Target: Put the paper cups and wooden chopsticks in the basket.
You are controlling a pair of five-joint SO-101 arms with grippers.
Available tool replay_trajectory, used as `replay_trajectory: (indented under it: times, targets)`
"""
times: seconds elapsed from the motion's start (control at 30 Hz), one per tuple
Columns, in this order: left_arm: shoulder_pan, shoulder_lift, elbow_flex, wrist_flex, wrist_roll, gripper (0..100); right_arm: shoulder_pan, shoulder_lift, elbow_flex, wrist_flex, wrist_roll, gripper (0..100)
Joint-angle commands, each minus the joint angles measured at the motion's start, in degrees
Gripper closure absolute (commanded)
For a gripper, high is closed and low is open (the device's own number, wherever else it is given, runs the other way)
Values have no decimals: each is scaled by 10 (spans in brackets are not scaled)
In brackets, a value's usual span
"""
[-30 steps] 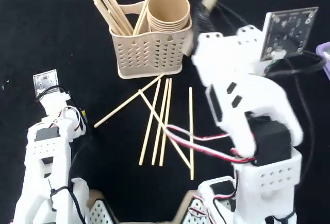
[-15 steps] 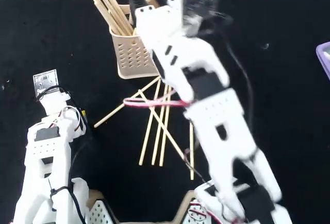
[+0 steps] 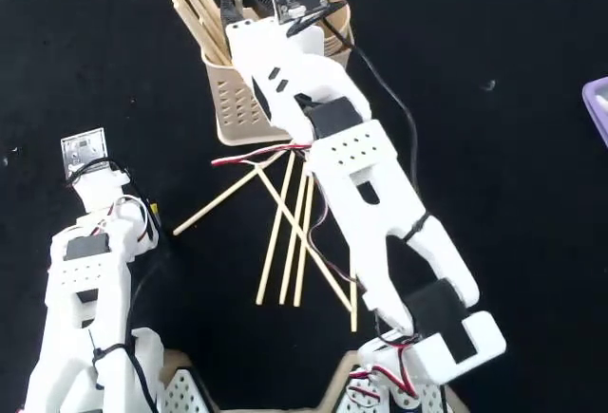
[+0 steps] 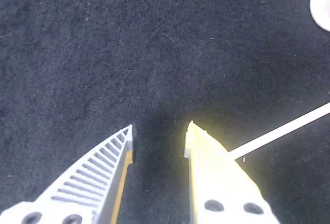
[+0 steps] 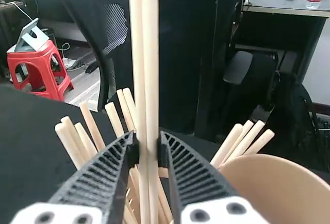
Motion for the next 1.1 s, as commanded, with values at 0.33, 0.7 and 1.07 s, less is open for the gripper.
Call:
replay_trajectory:
  times: [0.33, 0.7, 1.07]
  targets:
    - [-4, 1, -14, -10, 4, 830, -40, -6, -177, 244, 3, 815]
    - [-4, 1, -14, -10, 4, 830, -35, -26, -311, 409, 3, 815]
    - [-4, 1, -15, -10, 4, 830, -35, -133, -343, 622, 5, 815]
